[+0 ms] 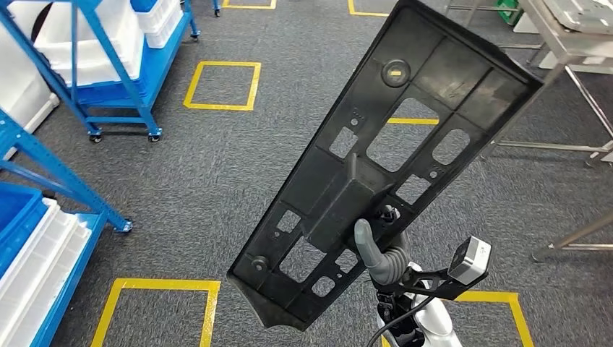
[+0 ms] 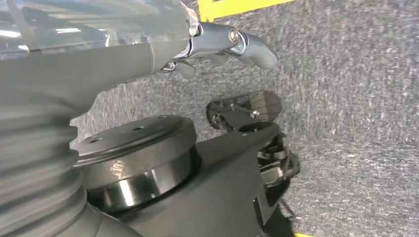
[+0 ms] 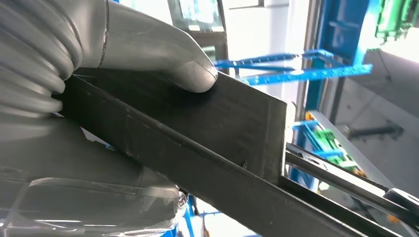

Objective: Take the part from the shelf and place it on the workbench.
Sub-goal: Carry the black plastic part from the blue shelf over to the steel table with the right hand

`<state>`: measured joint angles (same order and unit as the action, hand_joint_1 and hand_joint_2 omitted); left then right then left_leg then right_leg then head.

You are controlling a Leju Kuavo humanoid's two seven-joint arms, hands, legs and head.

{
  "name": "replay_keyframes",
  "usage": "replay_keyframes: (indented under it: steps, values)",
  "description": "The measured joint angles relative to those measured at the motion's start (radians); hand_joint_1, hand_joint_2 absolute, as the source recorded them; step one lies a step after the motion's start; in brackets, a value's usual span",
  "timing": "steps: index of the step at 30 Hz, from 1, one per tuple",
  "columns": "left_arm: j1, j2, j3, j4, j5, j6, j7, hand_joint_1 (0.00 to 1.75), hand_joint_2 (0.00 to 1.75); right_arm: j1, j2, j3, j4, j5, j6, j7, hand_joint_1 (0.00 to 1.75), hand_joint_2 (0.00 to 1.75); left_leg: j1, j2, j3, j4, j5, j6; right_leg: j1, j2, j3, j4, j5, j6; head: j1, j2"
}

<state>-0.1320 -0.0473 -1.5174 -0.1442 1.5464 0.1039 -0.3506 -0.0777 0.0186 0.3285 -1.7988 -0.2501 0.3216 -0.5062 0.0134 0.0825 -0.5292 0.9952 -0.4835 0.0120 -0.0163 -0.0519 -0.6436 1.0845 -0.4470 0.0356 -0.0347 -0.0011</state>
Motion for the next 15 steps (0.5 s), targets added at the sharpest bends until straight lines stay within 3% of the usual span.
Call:
replay_keyframes:
  steps: [2,4,5,7,9,10,11,12,13,15]
  values:
    - [0.000,0.000,0.000,0.000,0.001,0.000,0.000,0.00,1.75,-0.001,-0.001,-0.010,-0.003,-0.001,0.000,-0.002,1.48,1.75,-0.005,0.019,0.006,0.002,-0.008,-0.011,0.009,-0.023,0.033,-0.064,0.011,-0.014,0.000,0.000]
    - [-0.002,0.000,0.000,0.000,0.001,0.001,0.001,0.00,1.75,0.000,-0.002,-0.021,-0.007,-0.001,0.000,-0.003,1.48,1.75,-0.007,0.041,0.012,0.001,-0.014,-0.022,0.013,0.000,0.031,-0.069,0.010,-0.031,0.000,0.000]
    - [-0.003,0.000,0.000,0.000,0.002,0.001,0.001,0.00,1.75,0.002,-0.003,-0.026,-0.010,-0.001,0.000,-0.003,1.48,1.75,-0.005,0.041,0.014,0.004,-0.020,-0.027,0.011,0.013,0.033,-0.073,0.011,-0.037,0.000,0.000]
    - [-0.006,0.000,0.000,0.000,0.002,0.002,0.002,0.00,1.75,0.003,-0.003,-0.032,-0.016,-0.001,0.001,-0.002,1.48,1.75,0.000,0.004,-0.004,0.059,-0.060,-0.034,0.006,0.036,0.038,-0.081,0.015,-0.051,0.000,0.000]
    - [-0.003,0.000,0.000,0.000,0.003,0.002,0.002,0.00,1.75,0.003,-0.003,-0.034,-0.019,-0.001,0.002,-0.002,1.48,1.75,0.003,-0.051,-0.065,0.190,-0.125,-0.037,0.006,0.059,0.039,-0.082,0.015,-0.058,0.000,0.000]
    - [0.000,0.000,0.000,0.000,0.003,0.002,0.003,0.00,1.75,0.003,-0.003,-0.035,-0.019,0.000,0.001,0.000,1.48,1.75,0.004,-0.064,-0.099,0.255,-0.147,-0.038,0.006,0.074,0.039,-0.081,0.014,-0.060,0.000,0.000]
    - [0.003,0.001,0.000,0.000,0.003,0.002,0.003,0.00,1.75,0.004,-0.003,-0.035,-0.019,0.001,0.000,0.003,1.48,1.75,0.004,-0.071,-0.121,0.291,-0.149,-0.038,0.007,0.089,0.040,-0.081,0.014,-0.060,0.000,0.000]
    - [0.005,0.001,0.000,0.000,0.003,0.002,0.003,0.00,1.75,0.004,-0.003,-0.036,-0.019,0.003,-0.001,0.006,1.48,1.75,0.004,-0.074,-0.127,0.289,-0.131,-0.038,0.008,0.105,0.040,-0.079,0.014,-0.059,0.000,0.000]
    - [0.005,0.002,0.000,0.000,0.002,0.002,0.003,0.00,1.75,0.004,-0.003,-0.037,-0.021,0.004,-0.002,0.008,1.48,1.75,0.005,-0.078,-0.115,0.249,-0.095,-0.037,0.007,0.121,0.041,-0.077,0.013,-0.058,0.000,0.000]
    - [0.003,0.003,0.000,0.000,0.002,0.002,0.003,0.00,1.75,0.003,-0.003,-0.040,-0.026,0.004,-0.006,0.013,1.48,1.75,0.008,-0.114,-0.067,0.120,-0.020,-0.033,0.008,0.148,0.041,-0.070,0.008,-0.051,0.000,0.000]
